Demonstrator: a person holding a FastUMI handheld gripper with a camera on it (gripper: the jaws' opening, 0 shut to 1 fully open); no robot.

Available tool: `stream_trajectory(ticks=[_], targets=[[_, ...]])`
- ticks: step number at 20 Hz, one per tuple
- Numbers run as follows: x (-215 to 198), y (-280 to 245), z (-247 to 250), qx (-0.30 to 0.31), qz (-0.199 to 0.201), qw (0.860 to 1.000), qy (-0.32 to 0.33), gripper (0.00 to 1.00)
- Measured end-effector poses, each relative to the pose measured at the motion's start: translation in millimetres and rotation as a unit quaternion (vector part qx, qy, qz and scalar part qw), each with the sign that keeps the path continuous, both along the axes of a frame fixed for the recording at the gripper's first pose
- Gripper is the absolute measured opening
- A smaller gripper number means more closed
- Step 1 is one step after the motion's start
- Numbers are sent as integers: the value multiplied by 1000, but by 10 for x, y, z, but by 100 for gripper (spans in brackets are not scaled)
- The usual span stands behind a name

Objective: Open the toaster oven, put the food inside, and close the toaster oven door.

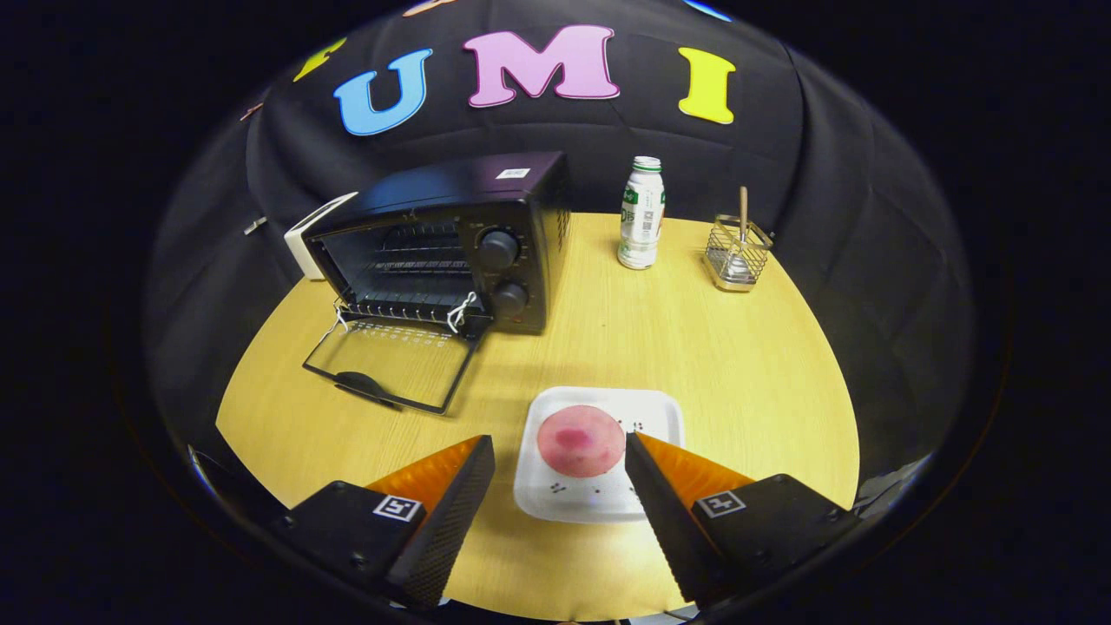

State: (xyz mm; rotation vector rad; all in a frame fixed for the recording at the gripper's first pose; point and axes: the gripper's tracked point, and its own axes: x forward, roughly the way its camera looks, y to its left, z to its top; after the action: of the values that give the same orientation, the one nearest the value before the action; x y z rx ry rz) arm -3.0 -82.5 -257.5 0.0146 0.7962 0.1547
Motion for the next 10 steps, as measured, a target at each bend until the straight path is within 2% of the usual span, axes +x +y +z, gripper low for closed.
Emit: stream_trajectory(ticks=[10], targets=[[133, -865, -336, 25, -19, 999, 38, 99]])
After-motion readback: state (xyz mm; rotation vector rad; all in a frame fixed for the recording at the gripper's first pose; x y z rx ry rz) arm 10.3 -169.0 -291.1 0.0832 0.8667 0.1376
